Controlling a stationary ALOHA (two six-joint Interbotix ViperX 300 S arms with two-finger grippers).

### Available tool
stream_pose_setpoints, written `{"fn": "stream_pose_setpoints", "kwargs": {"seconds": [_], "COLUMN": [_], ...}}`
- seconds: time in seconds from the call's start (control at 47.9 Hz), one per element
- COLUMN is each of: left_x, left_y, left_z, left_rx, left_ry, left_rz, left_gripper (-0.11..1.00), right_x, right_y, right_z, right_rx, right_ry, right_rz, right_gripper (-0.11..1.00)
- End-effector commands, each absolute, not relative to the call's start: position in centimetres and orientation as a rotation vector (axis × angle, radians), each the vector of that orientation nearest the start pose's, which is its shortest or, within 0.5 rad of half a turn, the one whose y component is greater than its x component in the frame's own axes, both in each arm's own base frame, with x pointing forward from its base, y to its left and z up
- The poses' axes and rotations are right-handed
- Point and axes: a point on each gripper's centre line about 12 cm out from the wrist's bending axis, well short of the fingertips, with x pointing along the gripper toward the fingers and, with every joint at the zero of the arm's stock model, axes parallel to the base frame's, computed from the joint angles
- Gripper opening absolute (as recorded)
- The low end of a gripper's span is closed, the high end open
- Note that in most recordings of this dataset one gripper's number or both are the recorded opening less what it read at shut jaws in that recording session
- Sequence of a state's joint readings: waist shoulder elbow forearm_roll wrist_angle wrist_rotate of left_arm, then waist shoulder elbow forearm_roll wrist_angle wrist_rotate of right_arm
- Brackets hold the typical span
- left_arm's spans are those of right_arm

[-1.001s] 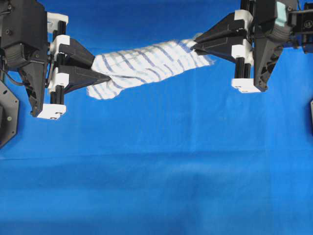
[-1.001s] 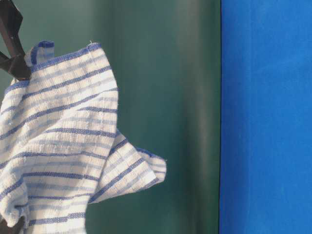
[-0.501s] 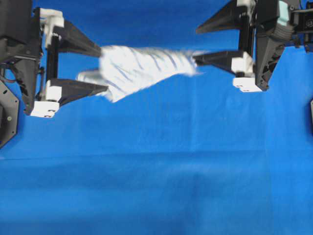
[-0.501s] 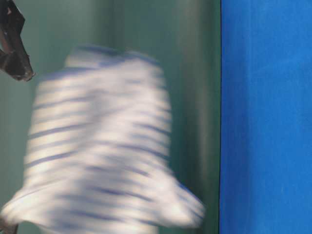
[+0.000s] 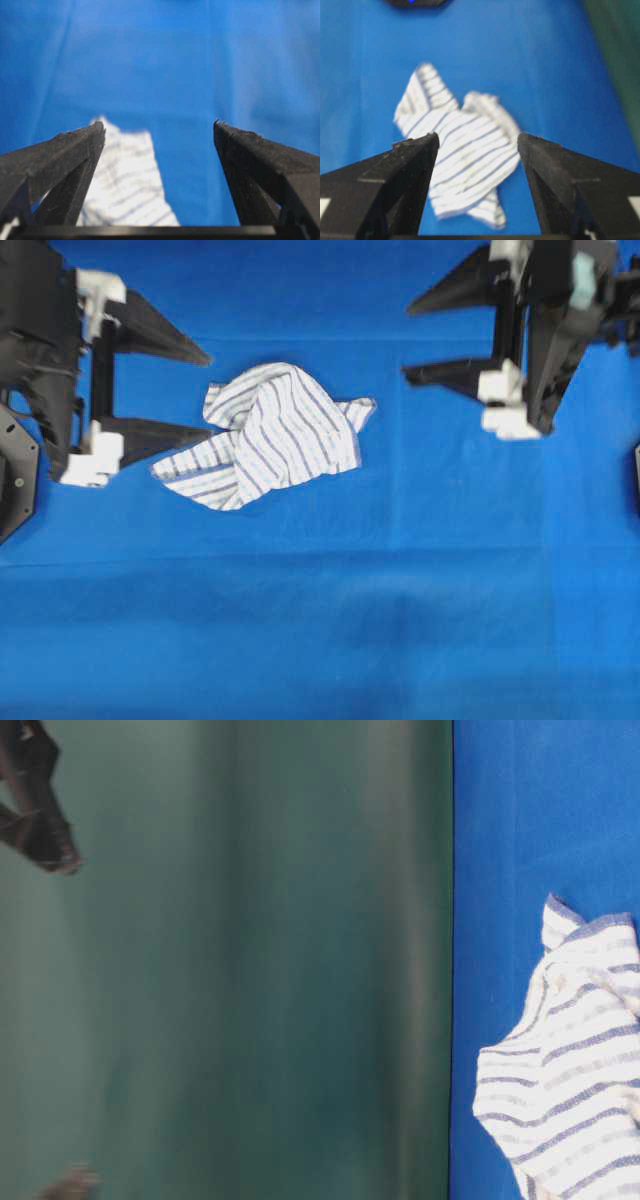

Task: Lift the towel with both arms.

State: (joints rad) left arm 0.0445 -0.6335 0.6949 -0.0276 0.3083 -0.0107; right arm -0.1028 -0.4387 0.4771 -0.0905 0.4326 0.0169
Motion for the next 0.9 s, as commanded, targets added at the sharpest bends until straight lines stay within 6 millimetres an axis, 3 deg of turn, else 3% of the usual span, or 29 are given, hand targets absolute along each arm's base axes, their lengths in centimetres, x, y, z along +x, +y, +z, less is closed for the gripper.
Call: {"fn": "stream_pose_setpoints", "kwargs": {"seconds": [0.0, 0.209, 0.417, 0.668, 0.876], "left_x": [28.2, 28.0, 27.6, 27.6, 28.3], "left_y": [1.2, 1.2, 1.2, 0.9, 0.5], "left_z": [32.9, 26.8, 21.9, 17.1, 14.0], "left_rx": [-0.053, -0.069, -0.070, -0.065, -0.057], "left_ry": [0.389, 0.493, 0.552, 0.574, 0.631], "left_rz": [0.045, 0.053, 0.057, 0.051, 0.038], "left_gripper": [0.93, 0.93, 0.93, 0.93, 0.93], "right_x": [33.4, 34.9, 36.4, 37.4, 38.3], "right_y": [-3.7, -3.6, -4.1, -5.1, -5.2], "right_z": [35.0, 30.3, 24.8, 17.4, 12.9], "right_rx": [-0.039, -0.033, -0.027, -0.009, -0.003], "right_ry": [0.461, 0.478, 0.521, 0.591, 0.651], "right_rz": [-0.114, -0.099, -0.099, -0.110, -0.103], "right_gripper": [0.66, 0.66, 0.66, 0.66, 0.66]}}
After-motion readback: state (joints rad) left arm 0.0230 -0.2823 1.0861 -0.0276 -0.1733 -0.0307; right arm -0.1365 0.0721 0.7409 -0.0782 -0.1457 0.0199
